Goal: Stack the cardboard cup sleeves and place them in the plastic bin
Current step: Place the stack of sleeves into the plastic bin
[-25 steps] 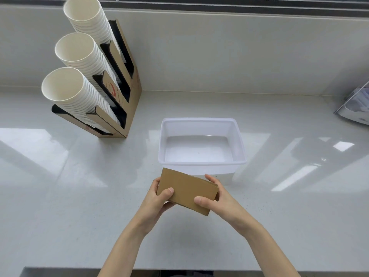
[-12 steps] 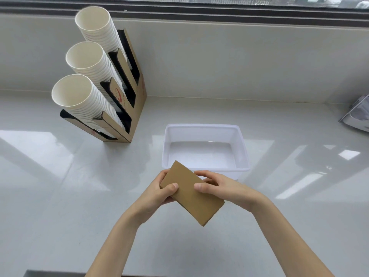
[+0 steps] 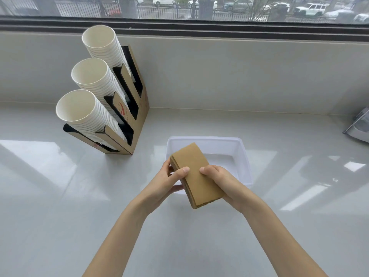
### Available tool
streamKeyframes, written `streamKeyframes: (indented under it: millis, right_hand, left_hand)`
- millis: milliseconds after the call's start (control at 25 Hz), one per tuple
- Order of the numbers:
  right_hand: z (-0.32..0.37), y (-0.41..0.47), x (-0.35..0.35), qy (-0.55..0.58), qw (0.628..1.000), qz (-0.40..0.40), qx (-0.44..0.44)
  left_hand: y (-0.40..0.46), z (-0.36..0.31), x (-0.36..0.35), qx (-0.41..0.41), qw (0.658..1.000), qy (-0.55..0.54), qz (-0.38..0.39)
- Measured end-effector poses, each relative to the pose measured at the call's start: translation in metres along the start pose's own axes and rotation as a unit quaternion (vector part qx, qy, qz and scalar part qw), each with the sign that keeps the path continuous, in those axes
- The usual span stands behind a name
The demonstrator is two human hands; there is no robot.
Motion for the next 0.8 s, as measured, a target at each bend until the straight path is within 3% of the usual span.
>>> streamKeyframes:
  millis: [320,600,800]
  right_hand:
    - [0.02,0.027,0.005,0.06,0.997,-0.049,0.006]
    - [0.031,0.064,0.006,0.096,0.995,-0.02,-0.003]
    - [0.023,0.088,0.01,0.105,0.993,-0.044,-0.031]
  left_hand:
    - [0.032,-0.021,0.009,0.011,0.999,0.01,-0.04]
    - [0.059,-0.031,0.025,0.026,0.995,0.056,-0.082]
    - [0.076,-0.027,0.039,0.055,0.988,0.116,-0.09]
Point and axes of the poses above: each hand's wrist, its own y-axis towards the middle knuckle, its own x-axis out of the back of the hand, z = x × y, the point moved 3 cm from there along y, towards the middle knuckle, and after that the axes turned 7 degrees about y, right-handed, at the moved point
